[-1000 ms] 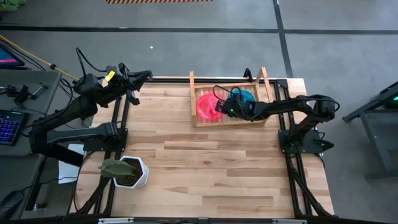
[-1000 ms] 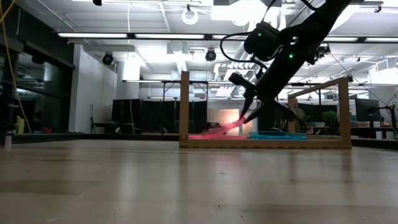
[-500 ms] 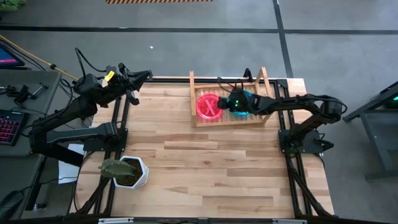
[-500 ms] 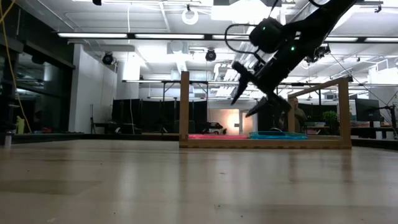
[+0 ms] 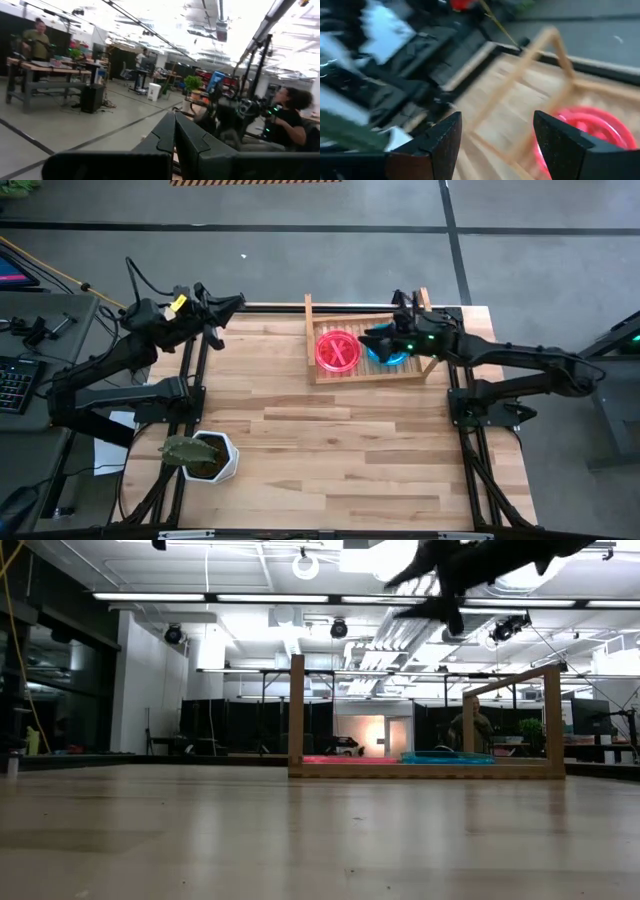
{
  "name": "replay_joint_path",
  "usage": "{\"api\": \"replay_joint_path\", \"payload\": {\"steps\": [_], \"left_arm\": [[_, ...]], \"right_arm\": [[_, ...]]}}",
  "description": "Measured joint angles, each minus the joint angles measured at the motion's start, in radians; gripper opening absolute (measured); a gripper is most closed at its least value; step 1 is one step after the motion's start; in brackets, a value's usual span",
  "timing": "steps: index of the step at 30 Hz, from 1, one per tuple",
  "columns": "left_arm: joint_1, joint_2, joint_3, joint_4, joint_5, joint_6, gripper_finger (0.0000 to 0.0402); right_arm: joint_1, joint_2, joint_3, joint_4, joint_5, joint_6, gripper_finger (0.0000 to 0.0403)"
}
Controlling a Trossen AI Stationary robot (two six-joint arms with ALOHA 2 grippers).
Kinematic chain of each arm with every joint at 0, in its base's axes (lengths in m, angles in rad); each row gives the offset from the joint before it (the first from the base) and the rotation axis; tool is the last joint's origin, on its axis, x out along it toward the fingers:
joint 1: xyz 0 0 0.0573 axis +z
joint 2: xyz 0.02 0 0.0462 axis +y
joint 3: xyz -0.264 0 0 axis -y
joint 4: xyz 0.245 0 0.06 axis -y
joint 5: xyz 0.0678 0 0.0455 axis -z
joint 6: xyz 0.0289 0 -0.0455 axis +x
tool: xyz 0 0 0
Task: Place and stack plates onto a shelf
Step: Return to Home Position
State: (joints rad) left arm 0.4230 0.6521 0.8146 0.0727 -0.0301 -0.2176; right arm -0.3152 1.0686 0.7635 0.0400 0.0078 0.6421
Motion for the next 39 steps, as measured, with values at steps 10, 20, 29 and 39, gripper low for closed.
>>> {"api": "replay_joint_path", "payload": {"steps": [10,20,29,39], "left_arm": [[-0.113,0.062,0.000,0.006,0.022,0.001,0.0001],[-0.387,0.140,-0.027,0.040,0.062,0.029,0.0000],[-0.417,-0.032,-0.330,0.311,0.031,0.013,0.0000],[-0.268,-0.292,-0.516,0.302,0.122,-0.067,0.0000]], "right_arm": [[0.062,-0.069,0.000,0.146,-0.010,-0.141,0.0187],[0.062,-0.069,0.000,0.139,-0.079,-0.195,0.0016],[0.062,-0.069,0.000,0.124,-0.149,-0.387,0.0006],[0.063,-0.069,0.000,0.110,-0.166,-0.309,0.0001]]}}
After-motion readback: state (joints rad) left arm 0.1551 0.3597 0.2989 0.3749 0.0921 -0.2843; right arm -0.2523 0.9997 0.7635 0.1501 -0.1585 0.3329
